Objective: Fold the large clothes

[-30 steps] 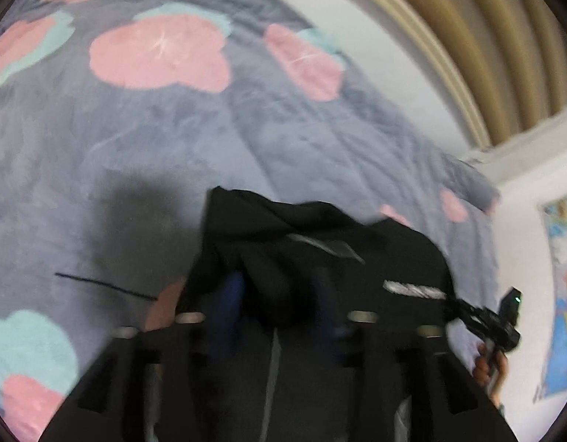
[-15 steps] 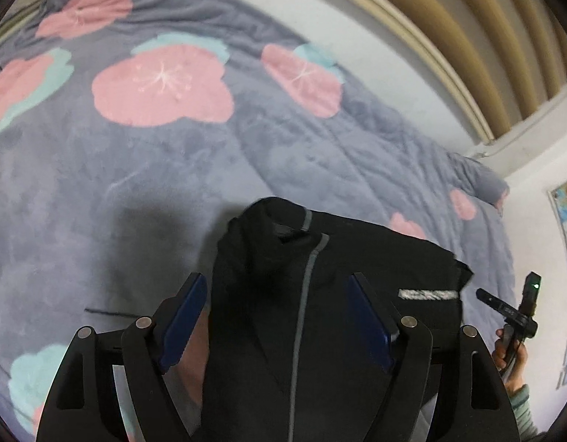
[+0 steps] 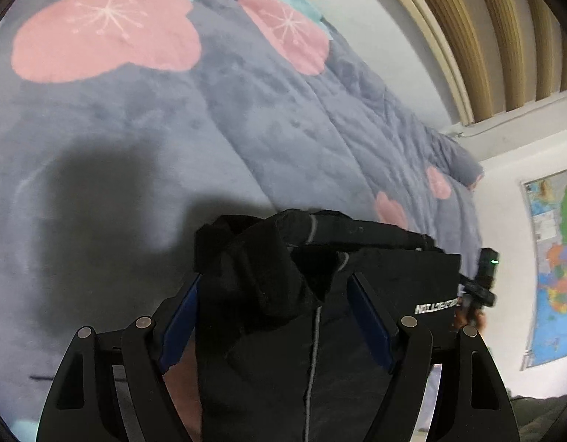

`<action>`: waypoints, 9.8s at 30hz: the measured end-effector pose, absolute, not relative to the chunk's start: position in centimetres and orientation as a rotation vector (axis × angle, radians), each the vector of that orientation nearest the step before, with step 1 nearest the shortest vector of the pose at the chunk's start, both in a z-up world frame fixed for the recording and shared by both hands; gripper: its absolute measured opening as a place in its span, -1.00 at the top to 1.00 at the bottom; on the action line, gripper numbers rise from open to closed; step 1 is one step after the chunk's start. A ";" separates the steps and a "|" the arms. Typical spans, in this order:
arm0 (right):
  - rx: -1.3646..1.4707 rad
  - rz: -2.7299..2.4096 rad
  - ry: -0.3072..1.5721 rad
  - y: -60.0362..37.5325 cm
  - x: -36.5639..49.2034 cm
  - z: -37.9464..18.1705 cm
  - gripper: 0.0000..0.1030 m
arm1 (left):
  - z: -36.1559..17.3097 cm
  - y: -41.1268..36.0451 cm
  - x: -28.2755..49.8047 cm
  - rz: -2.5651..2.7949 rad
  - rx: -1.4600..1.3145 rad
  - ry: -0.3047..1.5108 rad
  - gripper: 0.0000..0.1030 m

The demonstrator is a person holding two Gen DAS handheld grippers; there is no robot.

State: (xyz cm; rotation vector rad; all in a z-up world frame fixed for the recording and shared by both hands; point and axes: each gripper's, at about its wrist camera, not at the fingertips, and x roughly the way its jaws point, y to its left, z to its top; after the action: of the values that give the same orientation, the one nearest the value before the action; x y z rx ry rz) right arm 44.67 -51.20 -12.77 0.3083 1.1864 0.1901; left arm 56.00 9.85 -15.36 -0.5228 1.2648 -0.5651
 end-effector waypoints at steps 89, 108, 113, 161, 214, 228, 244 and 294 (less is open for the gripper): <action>0.044 -0.002 1.128 -35.3 38.8 -9.2 -0.33 | -10.3 -5.4 44.2 -0.371 -0.186 1.142 0.10; 0.085 -0.030 1.208 -36.1 48.1 -18.5 -0.70 | -16.8 -4.7 52.1 -0.279 -0.211 1.244 -0.45; 0.098 -0.038 1.198 -35.9 46.8 -17.5 -0.73 | -16.3 -4.9 52.2 -0.289 -0.224 1.245 -0.46; 0.369 -0.060 1.265 -51.7 36.3 -14.0 -0.76 | -14.0 13.3 49.6 -0.274 -0.537 1.294 -0.55; 0.781 0.367 1.044 -49.7 32.8 -10.4 0.40 | -7.7 6.7 43.1 -0.662 -0.719 1.101 0.40; 0.584 0.334 1.062 -46.5 22.8 -0.3 0.40 | 1.4 8.0 26.7 -0.753 -0.666 0.995 0.39; 0.782 0.006 1.255 -52.3 19.9 -10.4 -0.13 | -16.2 15.2 22.3 -0.305 -0.990 1.316 0.08; 0.010 -0.031 0.972 -28.9 11.6 16.6 -0.45 | 14.3 0.4 16.6 -0.266 0.047 0.855 -0.46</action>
State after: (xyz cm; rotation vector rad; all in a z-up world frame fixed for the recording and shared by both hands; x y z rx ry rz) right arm 11.59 -28.89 16.62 0.0096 0.9723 -0.0308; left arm 16.62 0.37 14.33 0.0468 0.8549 -0.2658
